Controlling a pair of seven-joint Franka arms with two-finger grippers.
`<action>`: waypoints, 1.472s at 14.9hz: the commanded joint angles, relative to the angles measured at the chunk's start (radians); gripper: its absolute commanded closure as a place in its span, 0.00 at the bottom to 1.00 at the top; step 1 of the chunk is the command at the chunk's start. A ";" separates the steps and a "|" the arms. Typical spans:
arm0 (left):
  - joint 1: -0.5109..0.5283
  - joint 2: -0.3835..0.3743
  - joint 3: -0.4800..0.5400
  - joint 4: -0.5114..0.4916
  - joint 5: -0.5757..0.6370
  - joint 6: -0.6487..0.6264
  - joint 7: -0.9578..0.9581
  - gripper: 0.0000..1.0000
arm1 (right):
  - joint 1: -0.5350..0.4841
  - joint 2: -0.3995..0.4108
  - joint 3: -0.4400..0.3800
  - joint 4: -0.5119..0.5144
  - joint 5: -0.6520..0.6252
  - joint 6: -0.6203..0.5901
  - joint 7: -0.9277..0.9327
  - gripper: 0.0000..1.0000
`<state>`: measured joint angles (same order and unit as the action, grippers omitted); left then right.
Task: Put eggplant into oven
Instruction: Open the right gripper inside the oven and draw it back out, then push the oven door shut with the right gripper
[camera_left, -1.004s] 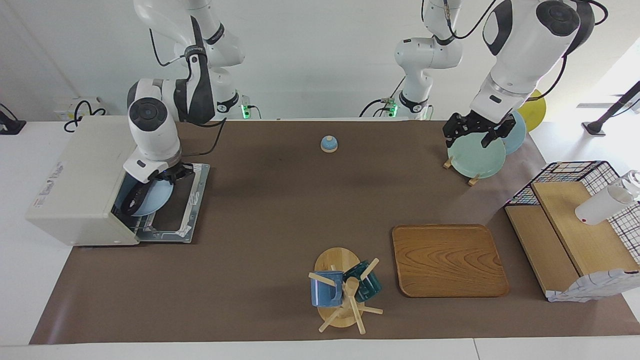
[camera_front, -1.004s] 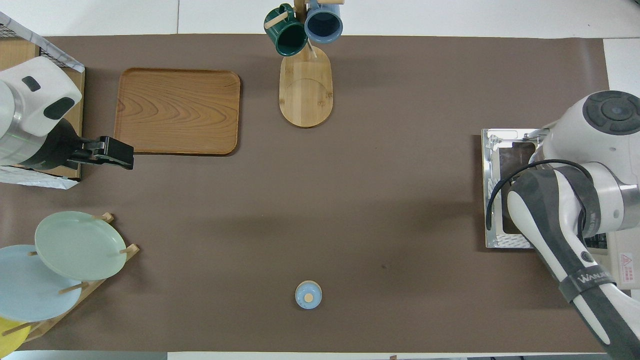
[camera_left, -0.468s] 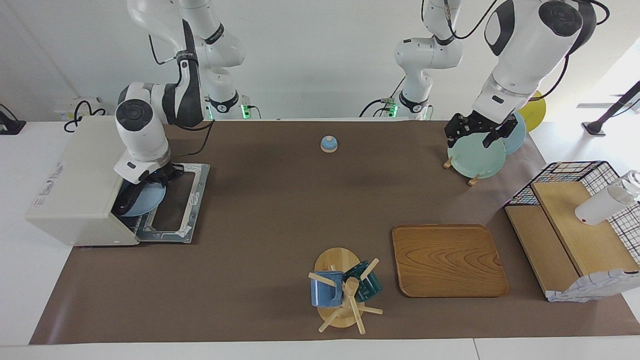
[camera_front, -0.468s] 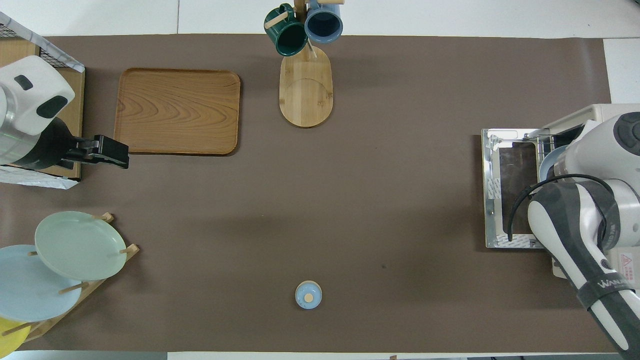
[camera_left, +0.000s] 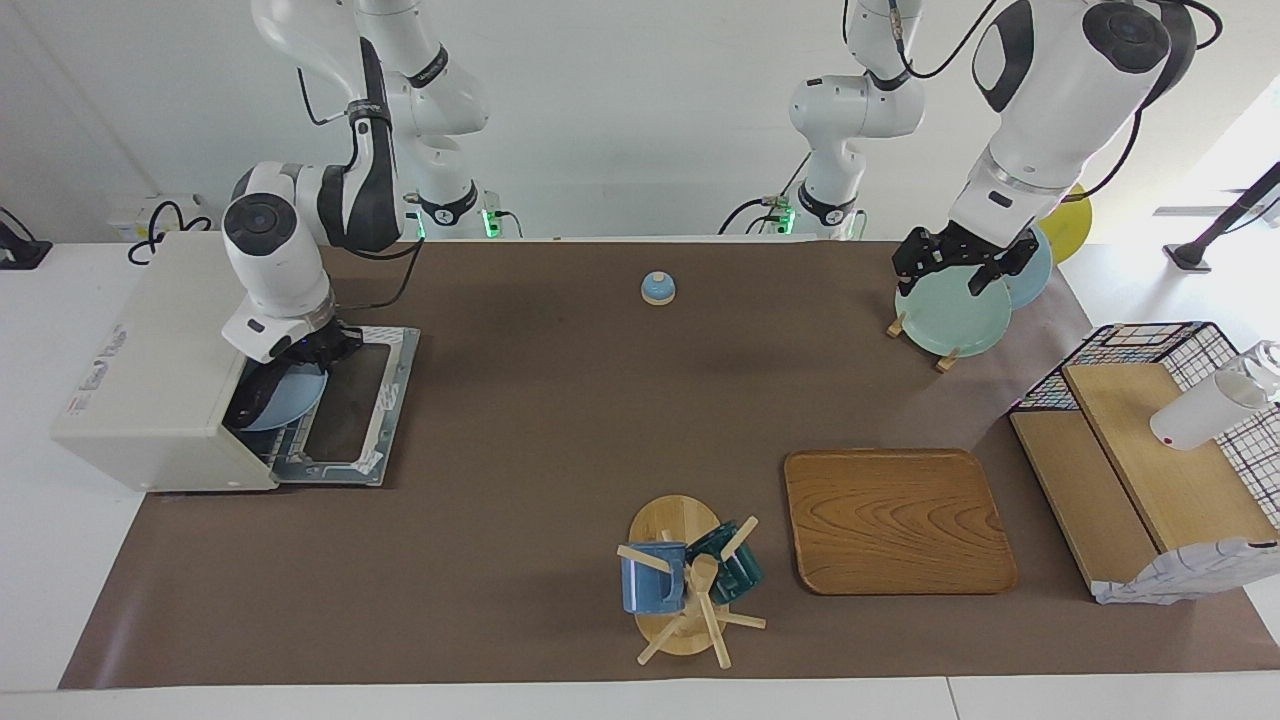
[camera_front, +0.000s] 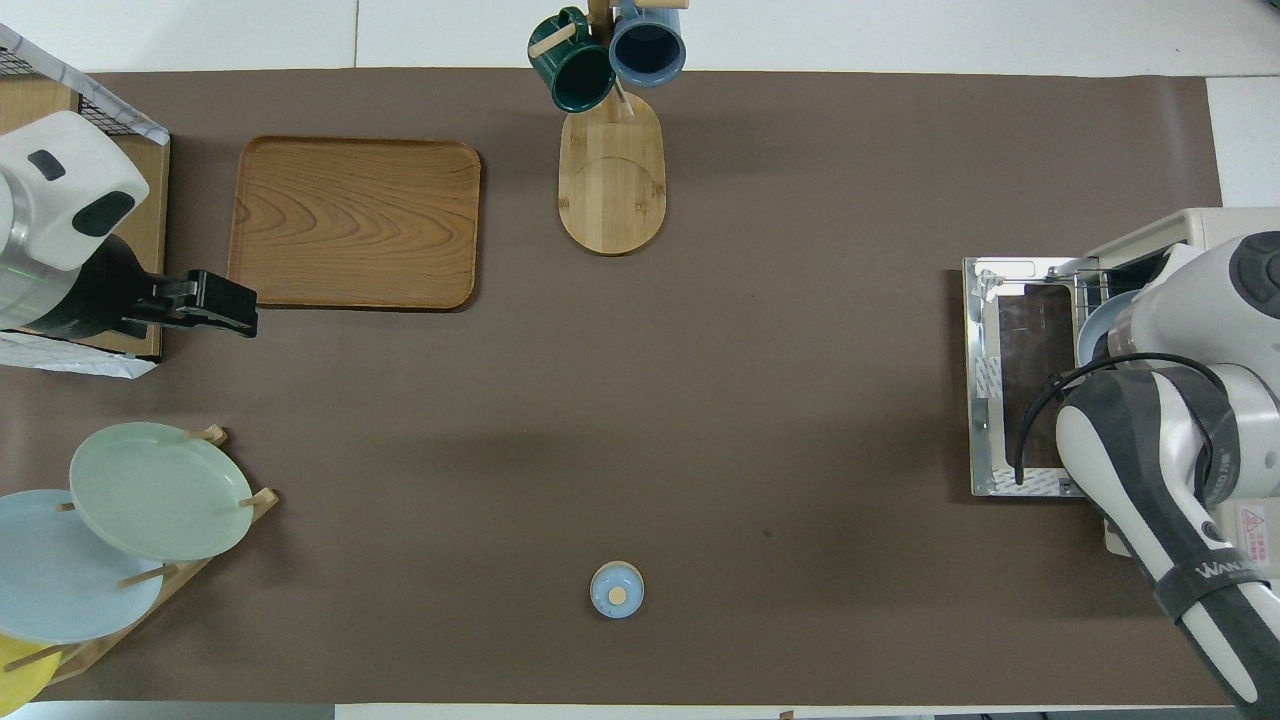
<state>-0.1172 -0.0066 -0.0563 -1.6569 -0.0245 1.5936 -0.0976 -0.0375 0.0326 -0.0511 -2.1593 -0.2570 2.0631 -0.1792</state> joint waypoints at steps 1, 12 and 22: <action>0.002 -0.026 0.000 -0.024 0.018 0.000 0.003 0.00 | -0.024 -0.011 0.011 -0.039 0.025 0.023 -0.019 0.98; 0.002 -0.026 0.001 -0.024 0.018 0.000 0.003 0.00 | -0.007 0.012 0.025 0.056 0.028 -0.064 -0.016 0.82; 0.002 -0.026 0.000 -0.024 0.018 0.000 0.003 0.00 | 0.076 0.068 0.119 -0.026 0.134 0.204 0.210 1.00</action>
<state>-0.1167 -0.0066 -0.0563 -1.6569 -0.0245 1.5936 -0.0976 0.0273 0.0814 0.0640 -2.1328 -0.1300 2.1842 -0.0267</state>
